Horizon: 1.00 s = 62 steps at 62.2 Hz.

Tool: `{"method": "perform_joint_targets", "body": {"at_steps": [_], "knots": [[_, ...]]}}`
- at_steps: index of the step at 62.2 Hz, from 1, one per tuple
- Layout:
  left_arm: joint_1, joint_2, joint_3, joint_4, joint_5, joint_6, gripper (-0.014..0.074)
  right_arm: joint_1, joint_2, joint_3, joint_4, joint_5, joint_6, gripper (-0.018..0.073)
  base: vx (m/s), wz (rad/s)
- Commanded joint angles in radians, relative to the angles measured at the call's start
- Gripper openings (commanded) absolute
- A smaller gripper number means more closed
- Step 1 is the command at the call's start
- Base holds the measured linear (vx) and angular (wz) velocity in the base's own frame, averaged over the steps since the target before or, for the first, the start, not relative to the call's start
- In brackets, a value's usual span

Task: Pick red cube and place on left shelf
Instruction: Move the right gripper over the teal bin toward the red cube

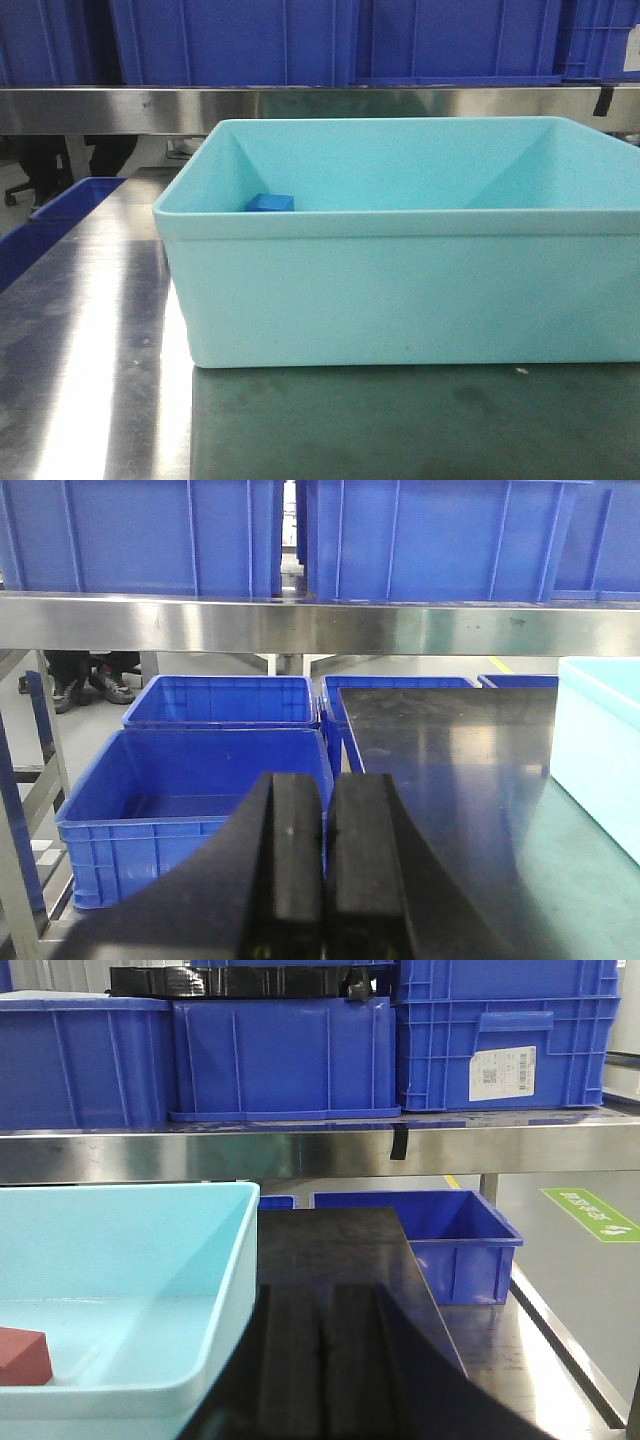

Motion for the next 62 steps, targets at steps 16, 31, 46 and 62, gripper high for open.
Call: {"method": "perform_joint_targets", "body": {"at_steps": [16, 31, 46, 62], "knots": [[-0.004, -0.012, 0.024, -0.001, -0.089, -0.005, 0.0102, -0.003, -0.019, -0.025, -0.008, -0.087, -0.004, 0.0046, 0.0, 0.0], [-0.004, -0.012, 0.024, -0.001, -0.089, -0.005, 0.0102, -0.003, -0.019, -0.025, -0.008, -0.087, -0.004, 0.0046, 0.0, 0.0], [-0.004, -0.012, 0.024, -0.001, -0.089, -0.005, 0.0102, -0.003, -0.019, -0.025, -0.008, -0.094, -0.004, 0.0046, 0.0, 0.0], [-0.004, -0.012, 0.024, -0.001, -0.089, -0.005, 0.0102, -0.003, -0.019, -0.035, 0.002, -0.178, -0.001, 0.0046, 0.0, 0.0]]}}
